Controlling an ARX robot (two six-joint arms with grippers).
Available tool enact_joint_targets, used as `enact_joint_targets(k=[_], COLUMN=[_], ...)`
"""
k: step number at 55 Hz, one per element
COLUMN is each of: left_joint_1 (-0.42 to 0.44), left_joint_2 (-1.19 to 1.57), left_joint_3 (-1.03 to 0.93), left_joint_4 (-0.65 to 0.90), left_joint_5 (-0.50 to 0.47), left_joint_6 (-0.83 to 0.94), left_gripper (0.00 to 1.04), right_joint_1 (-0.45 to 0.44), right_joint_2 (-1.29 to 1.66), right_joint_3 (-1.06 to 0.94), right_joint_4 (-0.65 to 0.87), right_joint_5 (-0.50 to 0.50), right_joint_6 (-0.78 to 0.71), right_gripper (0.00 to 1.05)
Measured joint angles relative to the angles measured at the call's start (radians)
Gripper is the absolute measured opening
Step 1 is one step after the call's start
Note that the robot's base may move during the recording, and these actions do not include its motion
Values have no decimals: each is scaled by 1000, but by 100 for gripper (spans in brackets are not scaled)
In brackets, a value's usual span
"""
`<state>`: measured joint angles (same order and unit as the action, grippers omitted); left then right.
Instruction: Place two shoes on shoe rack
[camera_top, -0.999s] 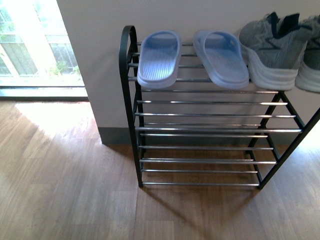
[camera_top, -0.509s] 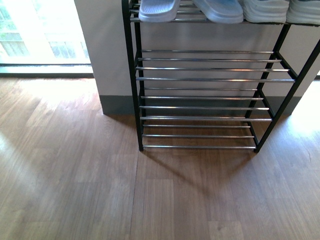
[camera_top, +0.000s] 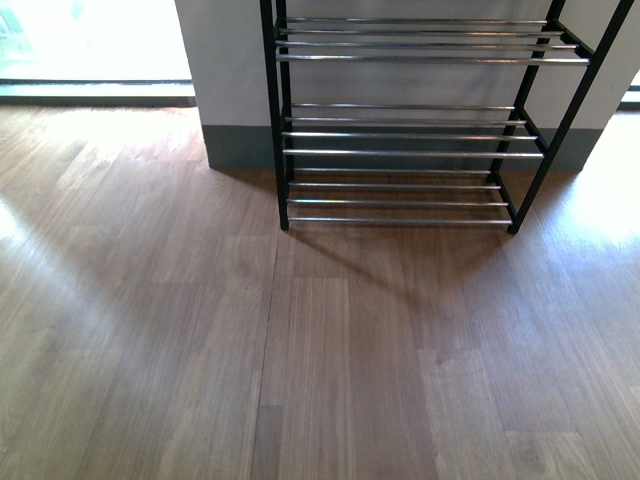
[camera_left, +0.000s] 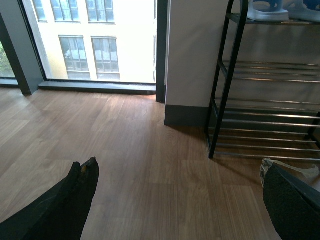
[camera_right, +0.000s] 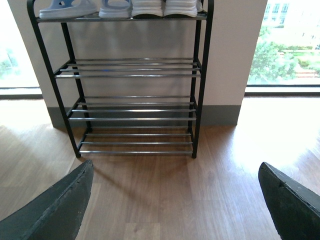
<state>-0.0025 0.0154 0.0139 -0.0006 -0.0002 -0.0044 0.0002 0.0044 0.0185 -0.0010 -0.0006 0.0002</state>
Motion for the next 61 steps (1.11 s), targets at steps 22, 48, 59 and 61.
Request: enact_joint_targets(k=[22, 48, 59, 61], left_joint_1=[0, 0, 0, 0], left_joint_2=[0, 0, 0, 0], left_joint_3=[0, 0, 0, 0], left_joint_4=[0, 0, 0, 0], left_joint_5=[0, 0, 0, 0], left_joint_6=[0, 0, 0, 0], left_gripper=[95, 95, 95, 95], right_joint_1=[0, 0, 0, 0], right_joint_2=[0, 0, 0, 0], right_joint_3=[0, 0, 0, 0], right_joint_4=[0, 0, 0, 0], right_joint_5=[2, 0, 0, 0], right_joint_6=[0, 0, 0, 0], right_gripper=[96, 96, 96, 96])
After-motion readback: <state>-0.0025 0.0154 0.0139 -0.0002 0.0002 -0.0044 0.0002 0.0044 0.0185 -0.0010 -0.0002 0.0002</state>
